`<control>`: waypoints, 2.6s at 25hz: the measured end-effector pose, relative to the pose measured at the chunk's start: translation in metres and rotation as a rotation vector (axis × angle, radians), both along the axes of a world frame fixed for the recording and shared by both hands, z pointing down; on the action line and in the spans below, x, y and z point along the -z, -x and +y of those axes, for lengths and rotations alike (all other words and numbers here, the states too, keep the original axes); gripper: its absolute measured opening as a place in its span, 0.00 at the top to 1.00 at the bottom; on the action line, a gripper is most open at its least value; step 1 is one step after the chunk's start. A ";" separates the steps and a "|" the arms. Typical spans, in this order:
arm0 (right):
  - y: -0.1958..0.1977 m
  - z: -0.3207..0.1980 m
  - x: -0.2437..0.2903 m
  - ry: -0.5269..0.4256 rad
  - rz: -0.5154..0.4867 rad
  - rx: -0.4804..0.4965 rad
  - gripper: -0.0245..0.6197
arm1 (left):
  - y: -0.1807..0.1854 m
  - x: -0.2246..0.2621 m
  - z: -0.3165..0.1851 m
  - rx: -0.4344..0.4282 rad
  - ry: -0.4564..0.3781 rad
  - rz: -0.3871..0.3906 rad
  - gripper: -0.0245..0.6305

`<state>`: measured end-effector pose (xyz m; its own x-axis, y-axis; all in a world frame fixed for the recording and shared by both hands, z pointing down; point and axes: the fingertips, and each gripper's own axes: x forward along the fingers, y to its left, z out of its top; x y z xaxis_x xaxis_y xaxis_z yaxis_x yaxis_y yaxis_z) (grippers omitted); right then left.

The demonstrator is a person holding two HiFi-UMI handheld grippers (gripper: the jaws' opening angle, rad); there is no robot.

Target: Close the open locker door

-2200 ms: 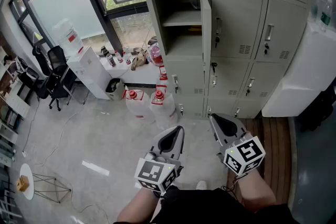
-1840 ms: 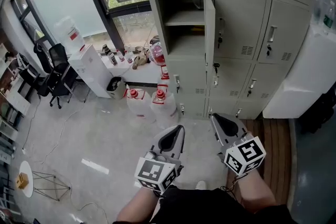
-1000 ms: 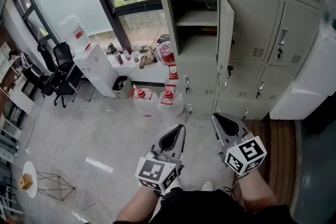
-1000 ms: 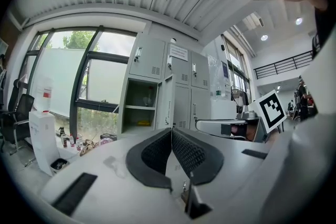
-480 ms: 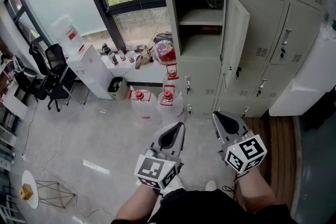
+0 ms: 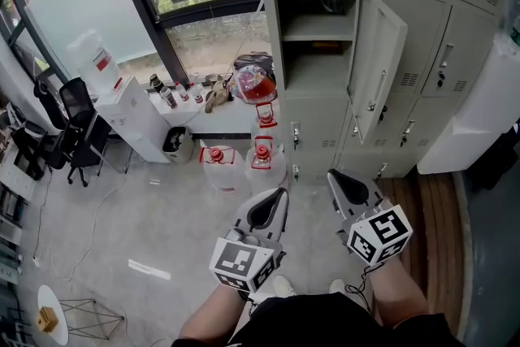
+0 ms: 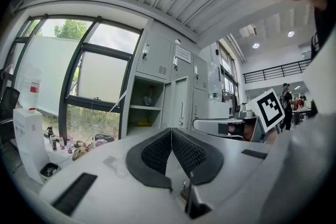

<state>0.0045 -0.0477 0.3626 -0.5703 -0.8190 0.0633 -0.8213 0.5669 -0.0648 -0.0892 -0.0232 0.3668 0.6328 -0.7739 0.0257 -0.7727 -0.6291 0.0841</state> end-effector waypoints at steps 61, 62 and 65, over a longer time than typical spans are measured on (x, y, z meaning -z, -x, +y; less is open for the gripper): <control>-0.139 -0.117 0.010 -0.023 -0.004 -0.392 0.88 | -0.070 -0.002 -0.122 -0.201 0.015 0.022 0.94; -0.143 -0.119 0.010 -0.026 0.000 -0.403 0.88 | -0.072 -0.003 -0.124 -0.204 0.017 0.022 0.94; -0.152 -0.127 0.011 -0.031 0.002 -0.416 0.75 | -0.078 -0.005 -0.132 -0.211 0.024 0.025 0.94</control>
<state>0.1564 -0.1745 0.3516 -0.1899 -0.9811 0.0360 -0.9808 0.1880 -0.0517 -0.0111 -0.1555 0.3717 0.7813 -0.6236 0.0246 -0.6217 -0.7743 0.1185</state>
